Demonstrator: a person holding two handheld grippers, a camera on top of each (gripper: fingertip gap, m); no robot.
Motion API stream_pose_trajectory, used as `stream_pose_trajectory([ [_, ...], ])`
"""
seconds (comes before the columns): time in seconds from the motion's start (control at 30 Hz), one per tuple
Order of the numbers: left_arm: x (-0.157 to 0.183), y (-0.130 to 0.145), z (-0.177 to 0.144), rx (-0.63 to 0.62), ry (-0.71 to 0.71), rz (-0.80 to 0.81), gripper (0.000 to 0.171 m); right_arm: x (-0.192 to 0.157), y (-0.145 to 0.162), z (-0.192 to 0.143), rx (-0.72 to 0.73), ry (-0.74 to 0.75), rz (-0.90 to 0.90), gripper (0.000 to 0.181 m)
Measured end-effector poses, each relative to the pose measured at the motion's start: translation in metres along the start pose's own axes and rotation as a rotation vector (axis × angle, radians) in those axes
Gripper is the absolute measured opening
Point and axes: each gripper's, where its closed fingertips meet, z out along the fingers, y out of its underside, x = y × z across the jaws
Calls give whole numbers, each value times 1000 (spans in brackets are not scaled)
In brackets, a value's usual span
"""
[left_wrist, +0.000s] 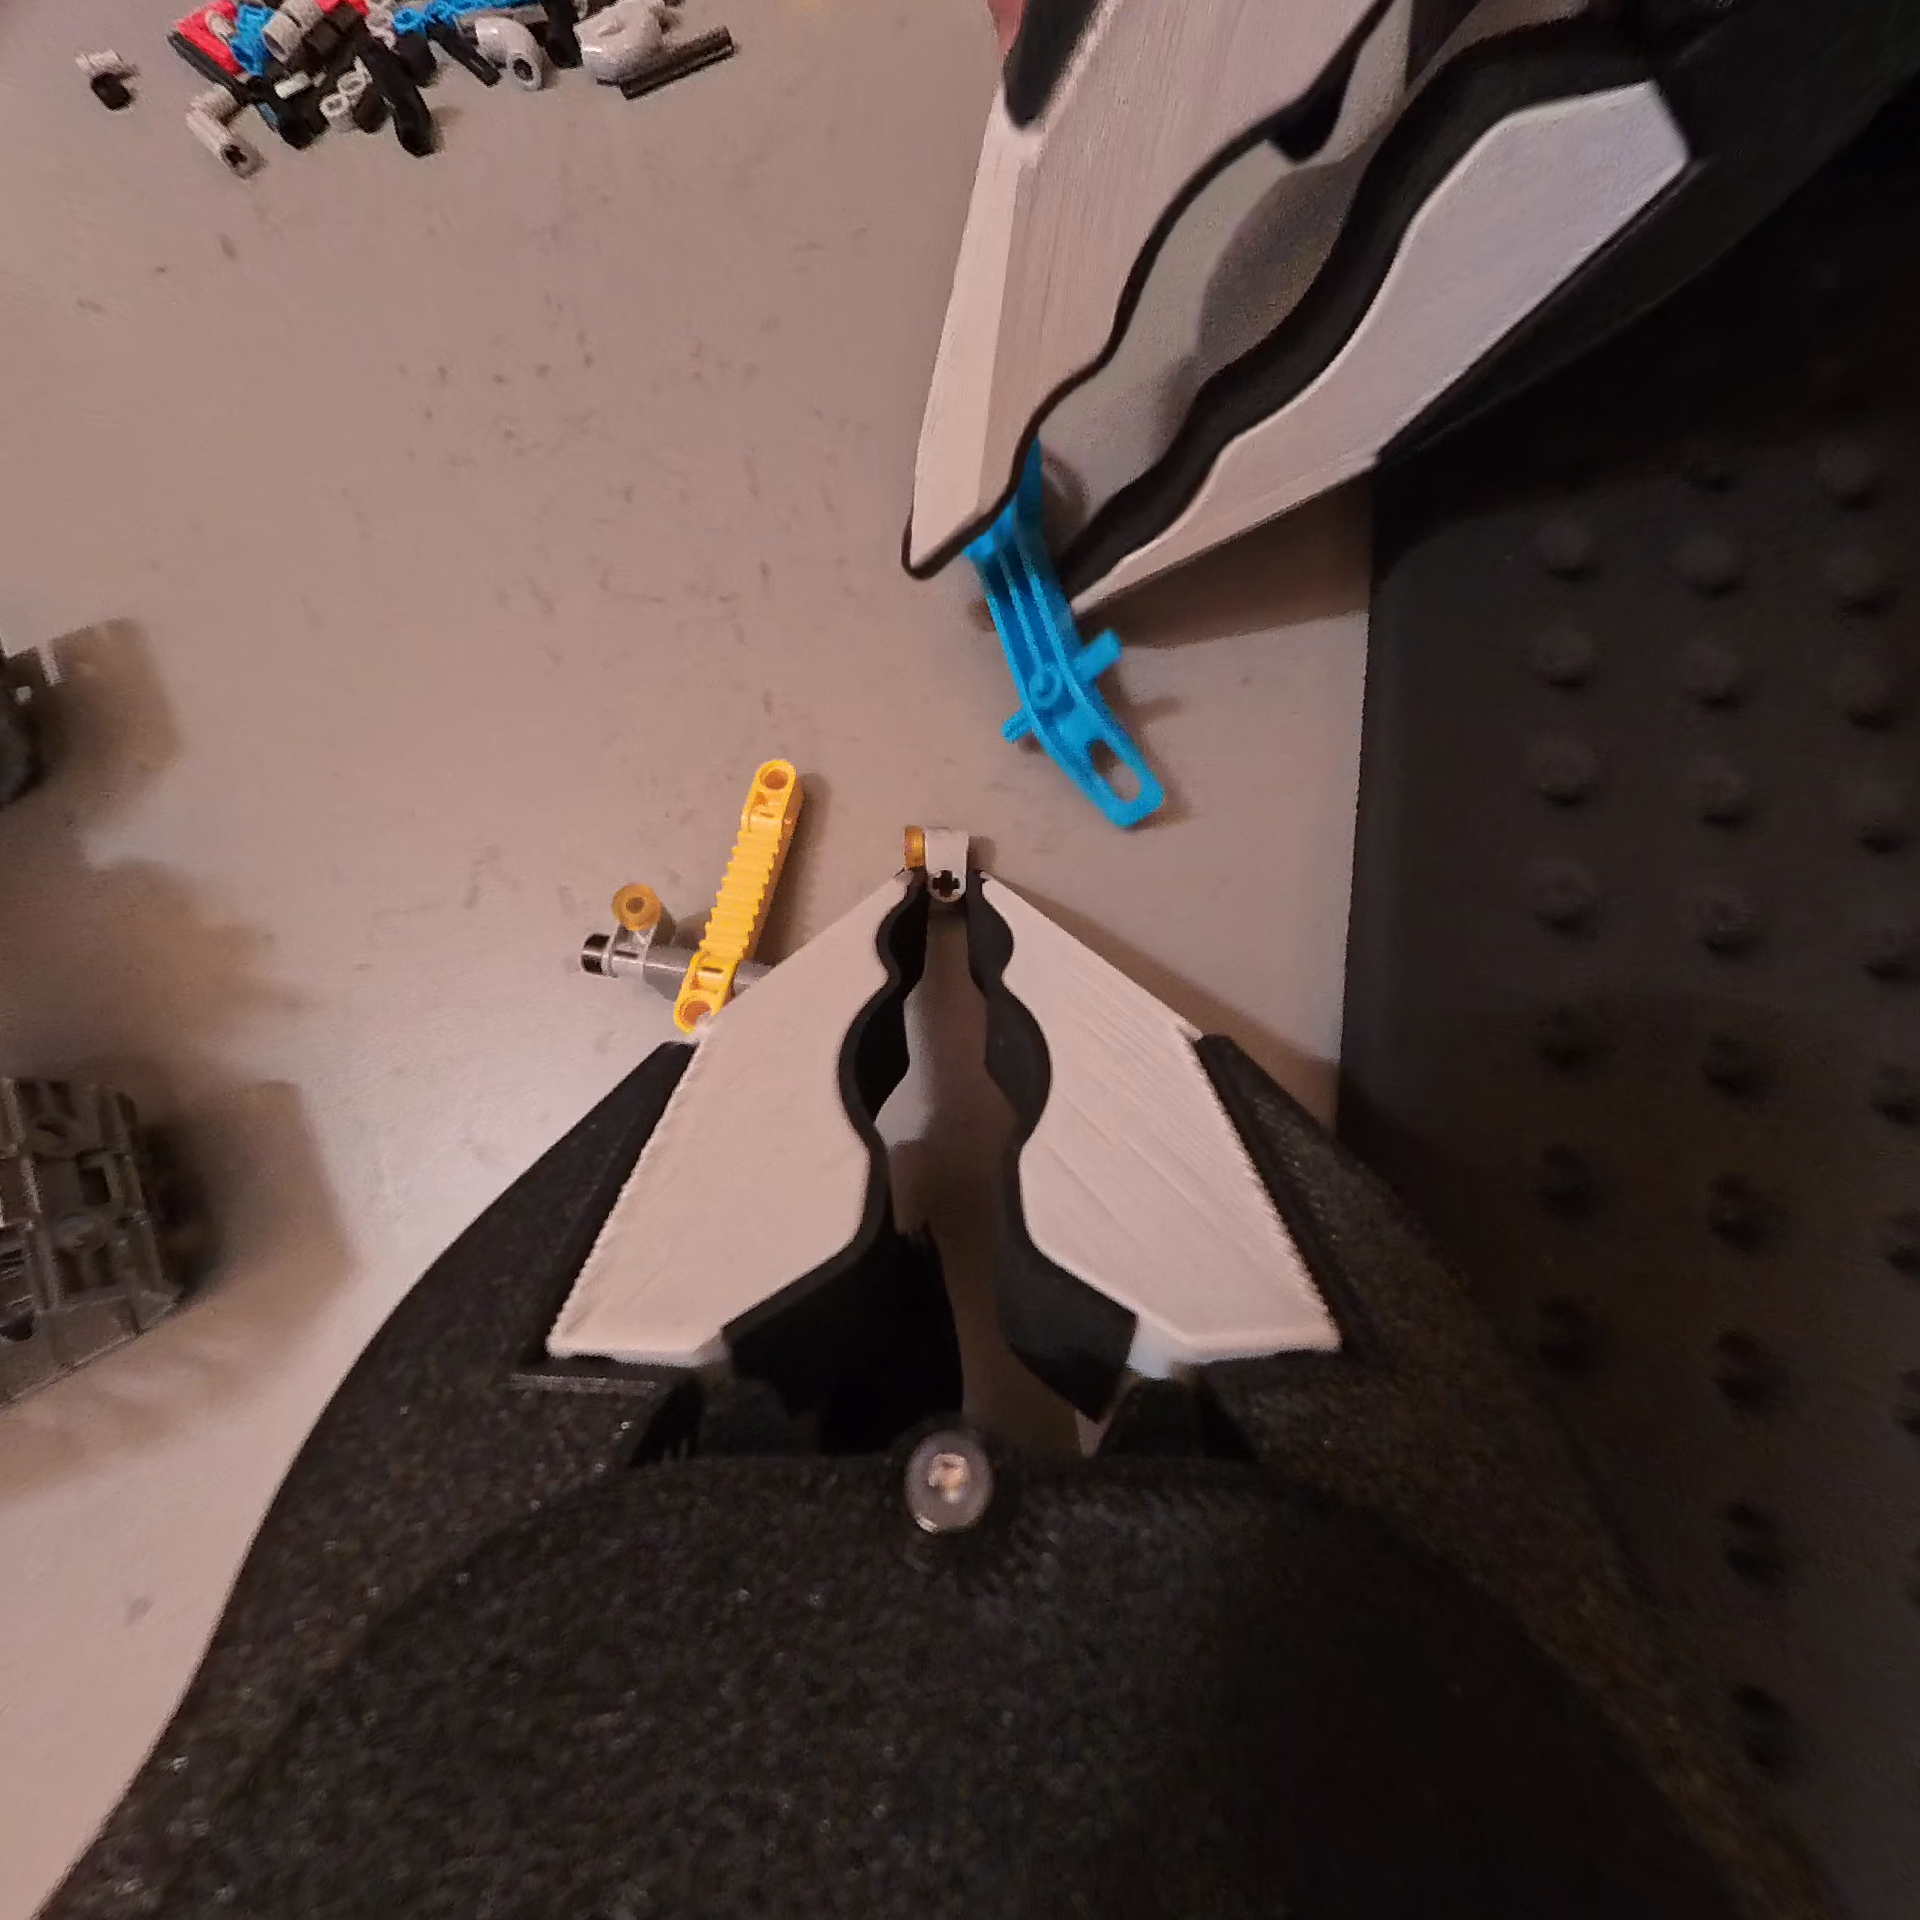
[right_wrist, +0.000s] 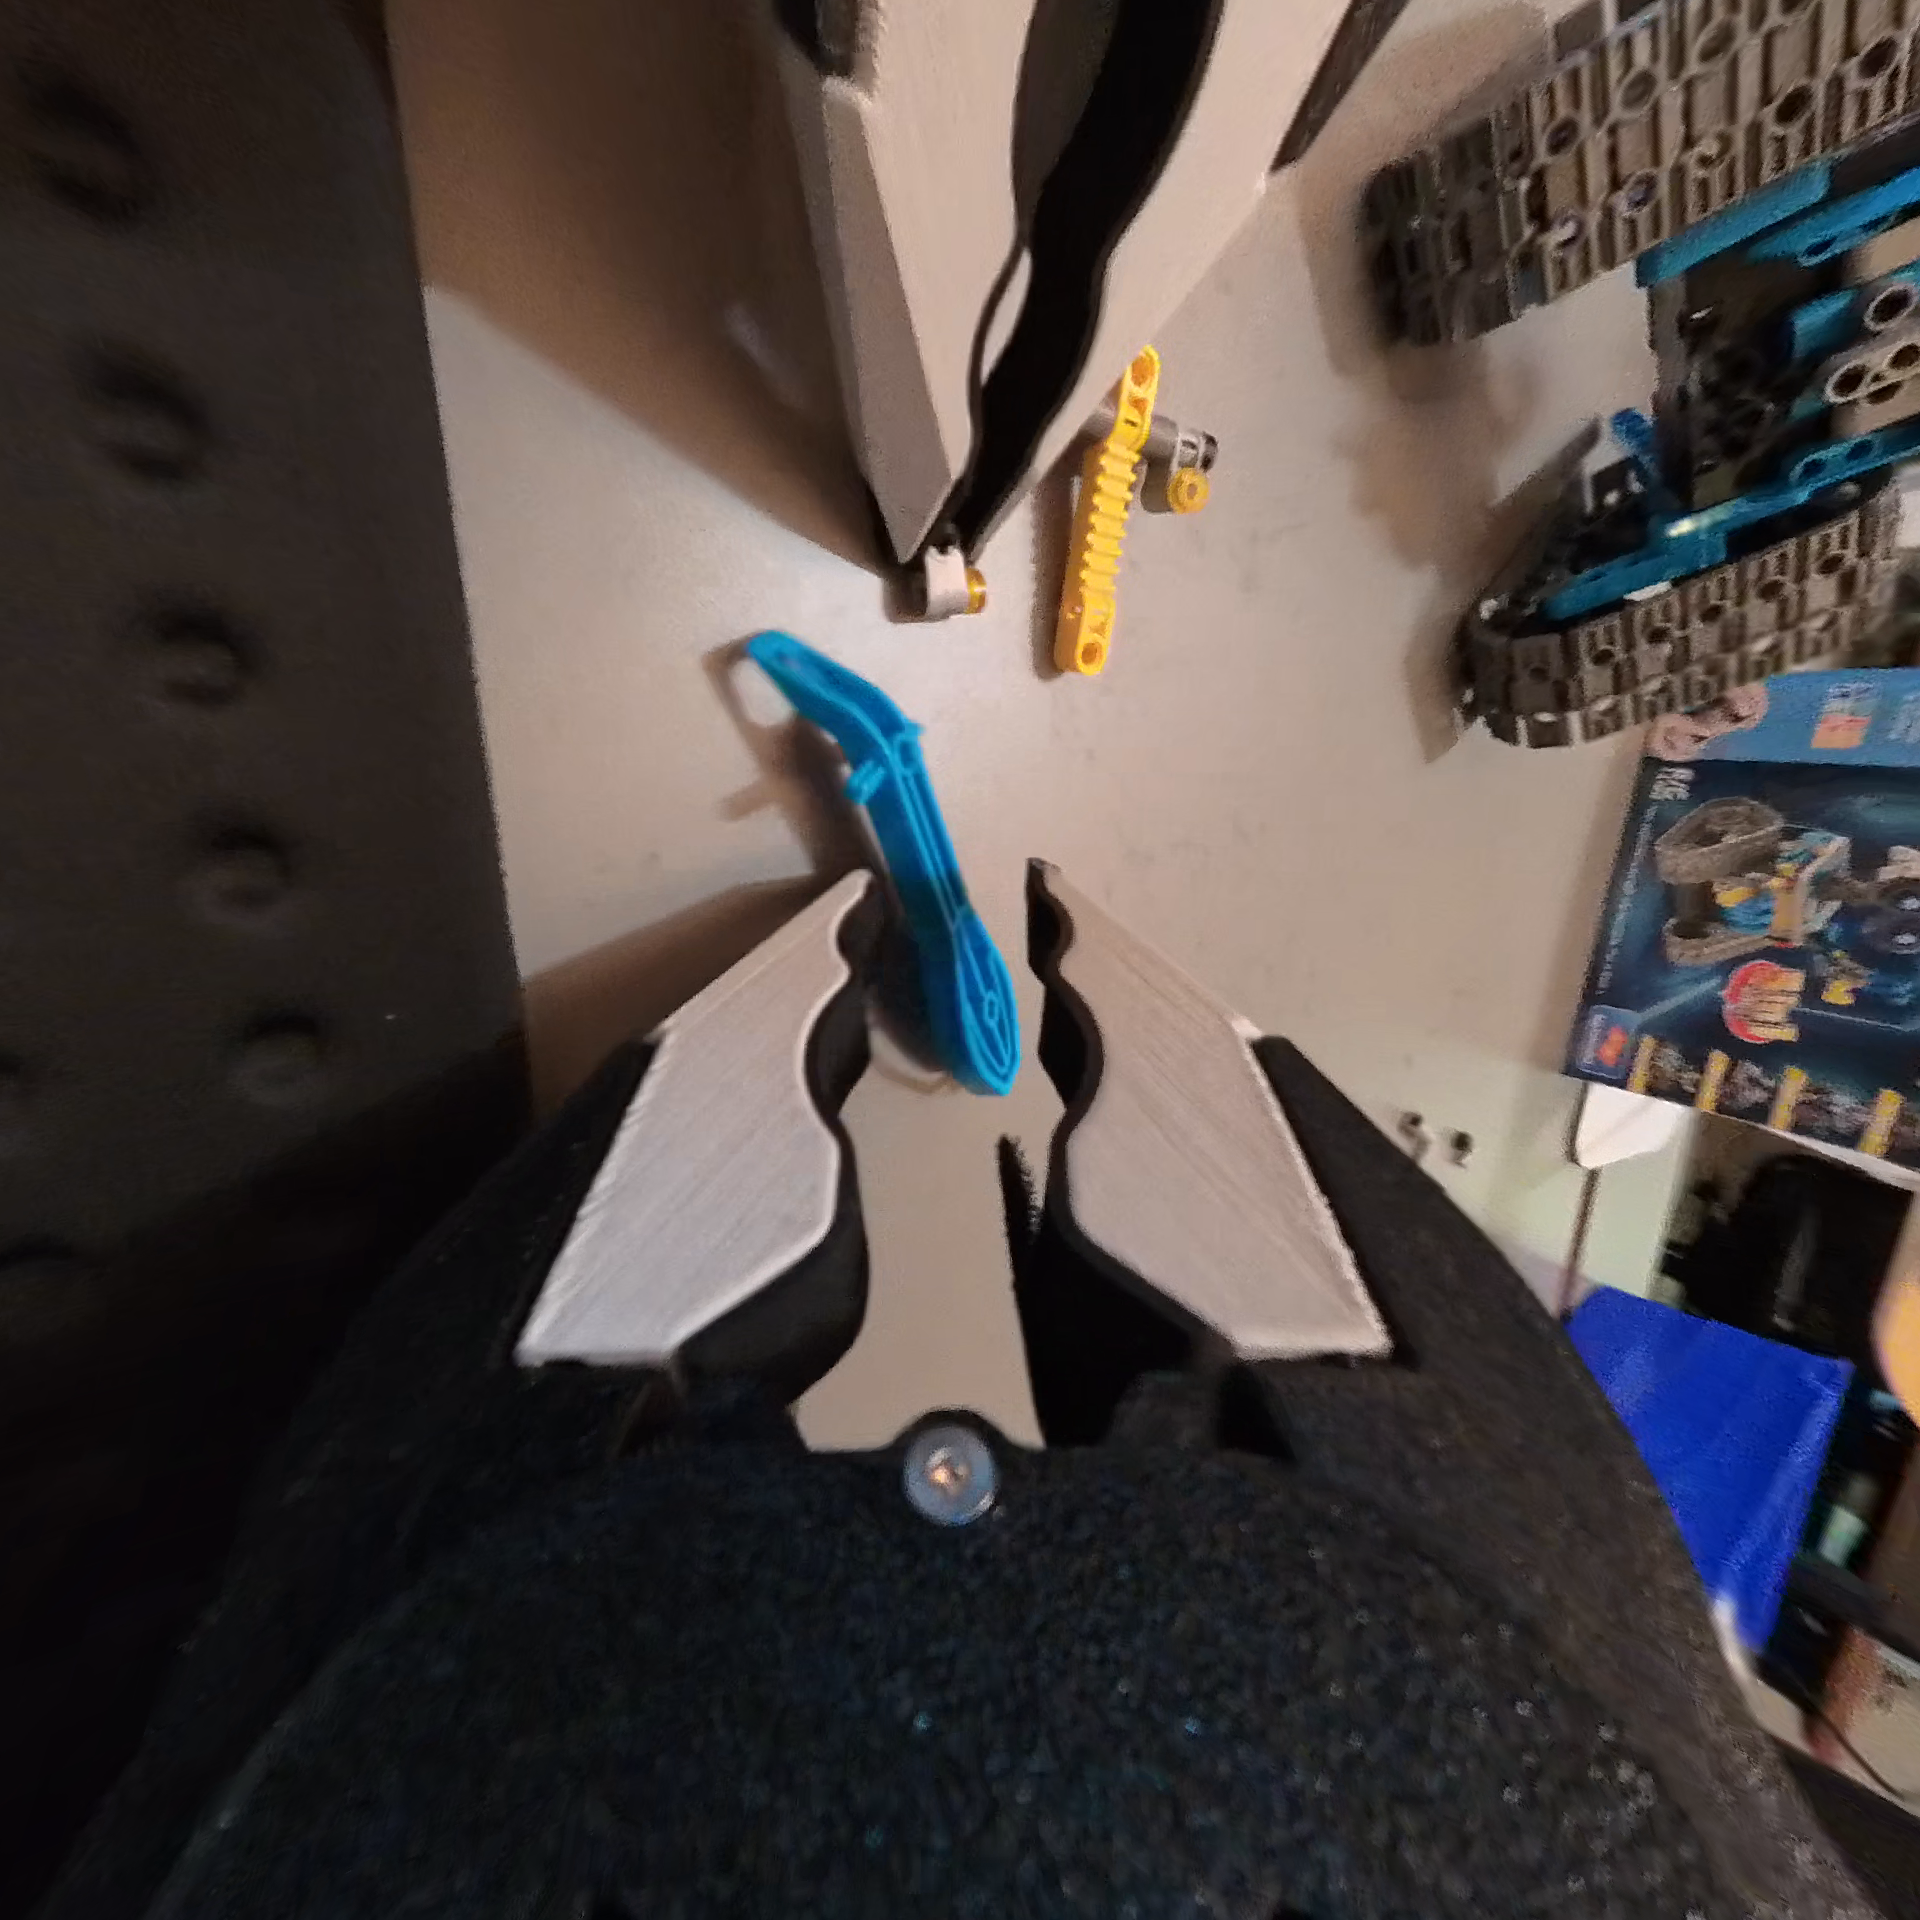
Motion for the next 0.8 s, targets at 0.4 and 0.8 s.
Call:
stream_pose_trajectory([
  [0.4, 2, -12, 13, -10, 57, -27, 6, -13, -31, -16, 463, -454, 282, 48],
  [0.8, 10, -30, 4, 112, 141, -112, 6, -13, -34, 1, 531, -567, 230, 54],
])
